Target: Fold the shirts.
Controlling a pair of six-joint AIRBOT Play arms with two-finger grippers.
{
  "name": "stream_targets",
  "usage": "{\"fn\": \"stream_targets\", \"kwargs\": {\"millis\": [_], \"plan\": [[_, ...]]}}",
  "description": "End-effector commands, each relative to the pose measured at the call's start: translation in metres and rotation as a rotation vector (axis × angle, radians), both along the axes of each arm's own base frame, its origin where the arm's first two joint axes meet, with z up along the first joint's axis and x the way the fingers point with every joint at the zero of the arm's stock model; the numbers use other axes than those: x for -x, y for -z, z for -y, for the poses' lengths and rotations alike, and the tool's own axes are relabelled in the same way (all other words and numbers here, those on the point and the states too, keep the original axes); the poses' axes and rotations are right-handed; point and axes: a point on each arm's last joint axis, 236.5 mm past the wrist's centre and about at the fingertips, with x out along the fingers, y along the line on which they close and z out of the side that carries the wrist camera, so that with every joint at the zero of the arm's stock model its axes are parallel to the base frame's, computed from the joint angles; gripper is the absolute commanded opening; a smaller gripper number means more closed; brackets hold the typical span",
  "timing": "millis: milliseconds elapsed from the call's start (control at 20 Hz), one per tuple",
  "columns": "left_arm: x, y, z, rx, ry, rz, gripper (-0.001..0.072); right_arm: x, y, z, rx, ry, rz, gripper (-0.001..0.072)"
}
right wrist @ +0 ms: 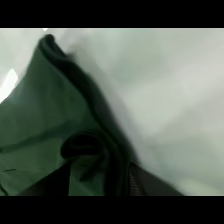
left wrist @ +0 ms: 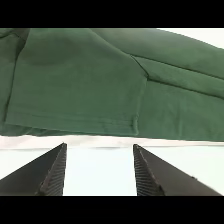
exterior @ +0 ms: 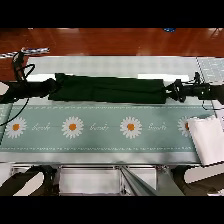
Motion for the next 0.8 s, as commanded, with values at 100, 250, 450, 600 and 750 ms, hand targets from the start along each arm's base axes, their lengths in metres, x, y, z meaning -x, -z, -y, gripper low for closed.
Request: {"fn": "stream_targets", "kwargs": {"millis": [100, 250, 450, 600, 750], "plan": [[0.000, -0.002, 0.004, 0.020, -0.002, 0.002, 0.0508, -0.024, 0.001, -0.044, 0.022, -0.093, 0.025, 0.0367], [0.000, -0.002, 0.008, 0.025, 0.007, 0.001, 0.0508, -0.040, -0.023, -0.064, 0.049, -0.176, 0.117, 0.0025], [0.001, -0.002, 0.012, 0.029, 0.015, -0.003, 0.0507, -0.030, -0.068, -0.073, 0.057, -0.268, 0.171, 0.0024], [0.012, 0.003, 0.018, 0.040, 0.048, -0.048, 0.0440, 0.004, -0.120, -0.066, 0.203, -0.392, 0.230, 0.0024], [0.030, 0.008, 0.037, 0.046, 0.149, -0.094, 0.0019, 0.052, -0.163, -0.056, 0.334, -0.388, 0.260, 0.0024]]}}
